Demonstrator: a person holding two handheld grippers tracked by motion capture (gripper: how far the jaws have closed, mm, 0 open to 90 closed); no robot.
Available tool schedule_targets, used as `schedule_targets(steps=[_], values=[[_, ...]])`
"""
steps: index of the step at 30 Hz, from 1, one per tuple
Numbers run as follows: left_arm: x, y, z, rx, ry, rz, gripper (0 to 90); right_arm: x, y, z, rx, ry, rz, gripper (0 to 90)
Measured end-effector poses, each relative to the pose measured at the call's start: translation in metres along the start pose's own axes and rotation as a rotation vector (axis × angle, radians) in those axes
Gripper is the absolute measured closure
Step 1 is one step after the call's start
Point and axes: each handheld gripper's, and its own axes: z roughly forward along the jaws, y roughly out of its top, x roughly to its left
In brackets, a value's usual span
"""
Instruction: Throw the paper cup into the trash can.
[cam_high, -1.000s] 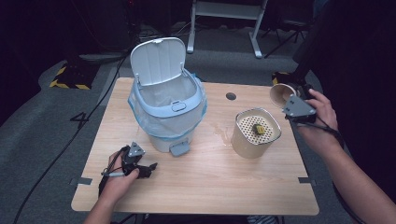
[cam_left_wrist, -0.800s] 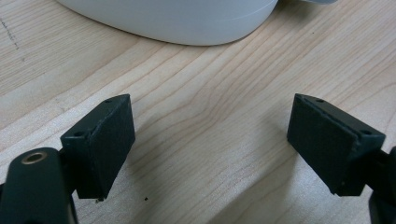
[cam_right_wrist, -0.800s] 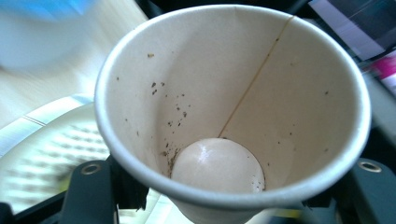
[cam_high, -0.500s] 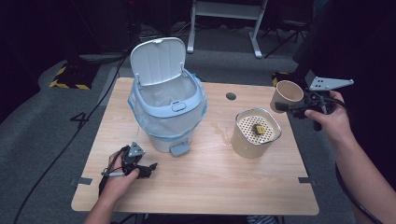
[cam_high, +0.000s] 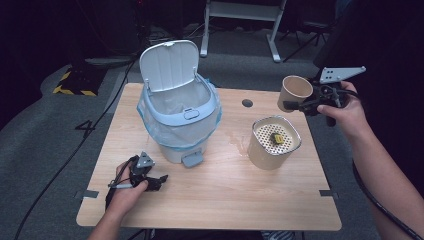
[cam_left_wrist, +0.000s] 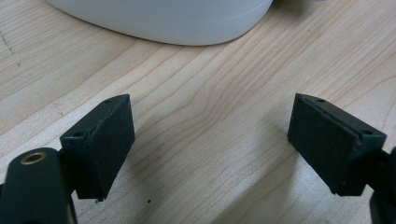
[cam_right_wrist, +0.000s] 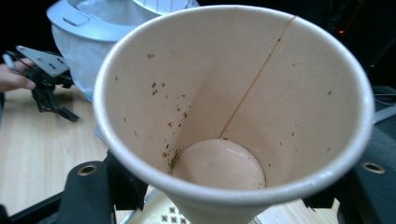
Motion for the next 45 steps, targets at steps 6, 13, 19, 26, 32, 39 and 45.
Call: schedule_targets(steps=[6, 13, 19, 26, 32, 39, 45], values=[[0.0, 0.0, 0.0, 0.0, 0.0, 0.0, 15.2, 0.002, 0.021, 0.01, 0.003, 0.038, -0.01, 32.4], [0.0, 0.0, 0.0, 0.001, 0.0, 0.001, 15.1, 0.004, 0.039, 0.022, -0.01, 0.048, 0.012, 32.2], [0.0, 0.0, 0.0, 0.001, 0.001, 0.001, 15.2, 0.008, 0.056, 0.038, -0.054, 0.063, 0.018, 31.9], [0.0, 0.0, 0.0, 0.002, -0.001, 0.0, 15.1, 0.014, 0.074, 0.061, -0.071, 0.078, -0.01, 31.8], [0.0, 0.0, 0.0, 0.001, 0.003, 0.005, 15.1, 0.023, 0.089, 0.085, -0.099, 0.113, -0.031, 31.7], [0.001, 0.0, 0.0, 0.002, 0.003, 0.006, 15.1, 0.034, 0.104, 0.116, -0.116, 0.157, -0.05, 31.5], [0.0, 0.0, 0.0, 0.002, 0.0, 0.002, 15.1, 0.038, 0.11, 0.14, -0.119, 0.178, -0.048, 31.2]])
